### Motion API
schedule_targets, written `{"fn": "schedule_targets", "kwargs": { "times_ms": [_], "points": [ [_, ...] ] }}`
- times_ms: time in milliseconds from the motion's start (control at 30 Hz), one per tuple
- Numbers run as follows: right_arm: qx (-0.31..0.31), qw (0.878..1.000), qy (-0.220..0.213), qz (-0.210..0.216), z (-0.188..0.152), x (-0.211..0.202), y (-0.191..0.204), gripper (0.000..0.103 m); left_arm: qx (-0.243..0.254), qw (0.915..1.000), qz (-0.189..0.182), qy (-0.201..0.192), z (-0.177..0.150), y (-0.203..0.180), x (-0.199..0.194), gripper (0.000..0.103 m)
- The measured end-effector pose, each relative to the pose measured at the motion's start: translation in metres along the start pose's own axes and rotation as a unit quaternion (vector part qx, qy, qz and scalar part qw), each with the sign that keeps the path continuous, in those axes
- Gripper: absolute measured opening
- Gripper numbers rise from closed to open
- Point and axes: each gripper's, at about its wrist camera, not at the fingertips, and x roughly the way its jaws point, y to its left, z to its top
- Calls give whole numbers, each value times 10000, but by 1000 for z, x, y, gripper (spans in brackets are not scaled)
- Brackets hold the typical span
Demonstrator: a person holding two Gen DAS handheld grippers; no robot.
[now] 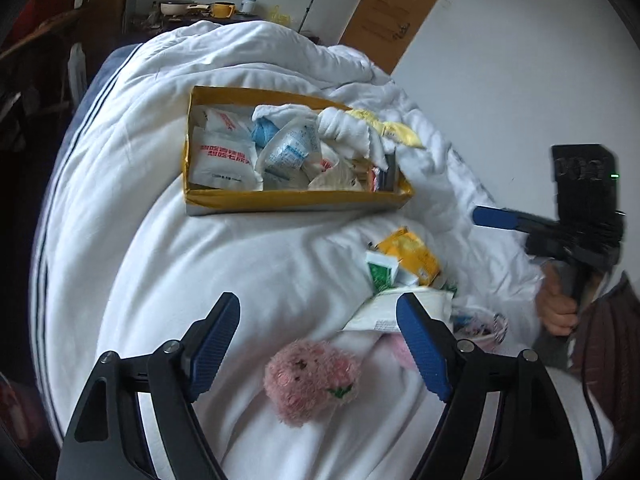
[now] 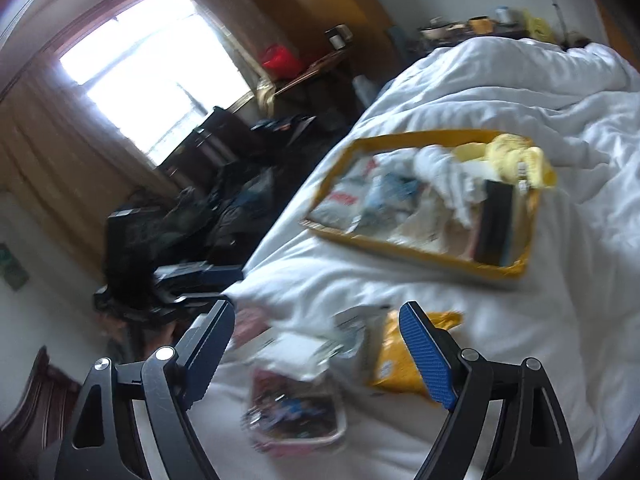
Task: Organize soft objects
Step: 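Drop the white packet and yellow towel into the box with both tools, then grasp the pink plush toy with the left tool while the right tool grasps the yellow cracker packet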
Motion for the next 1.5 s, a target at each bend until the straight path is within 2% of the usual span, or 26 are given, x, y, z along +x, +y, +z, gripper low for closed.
{"fn": "schedule_targets", "kwargs": {
  "times_ms": [100,167,300,333,567,700,767,833,967,1000,1033,1067,1133,1233,1333,1500],
  "points": [
    [-330,9991,201,-175,-12,4,21,88,154,9997,77,158,-7,-2,1,80],
    [-444,9971,318,-537,-19,10,29,88,230,9993,142,247,-10,-1,3,80],
    [-286,9910,370,-1255,-25,22,4,88,301,9984,240,422,-20,0,11,80],
    [-166,9903,416,-1313,-27,25,-6,88,333,9980,288,449,-22,0,13,80],
    [708,9876,668,-1232,-32,57,-63,87,543,9968,471,350,-26,-7,4,80],
    [720,9875,693,-1219,-34,68,-65,85,789,9942,618,387,-29,-14,4,80],
    [660,9872,703,-1272,-34,71,-63,78,889,9927,648,486,-31,-17,9,79],
    [603,9867,719,-1327,-36,71,-60,74,993,9901,759,636,-33,-19,17,67],
    [602,9850,690,-1464,-36,76,-60,65,1108,9879,781,756,-36,-22,23,57],
    [609,9845,681,-1497,-36,77,-61,64,1127,9874,788,786,-37,-22,23,52],
    [608,9846,686,-1488,-35,77,-62,61,1135,9871,803,796,-37,-22,23,51],
    [605,9848,686,-1477,-36,79,-60,53,1127,9873,807,773,-37,-22,22,50],
    [575,9848,664,-1501,-36,78,-59,50,1130,9876,796,742,-37,-21,20,48],
    [493,9853,654,-1502,-35,75,-55,47,1042,9903,653,643,-35,-19,14,47],
    [422,9860,580,-1507,-33,70,-51,46,885,9943,355,476,-30,-16,5,46],
    [229,9877,290,-1517,-27,53,-40,46,527,9986,16,-11,-18,-10,-8,46]
  ]
}}
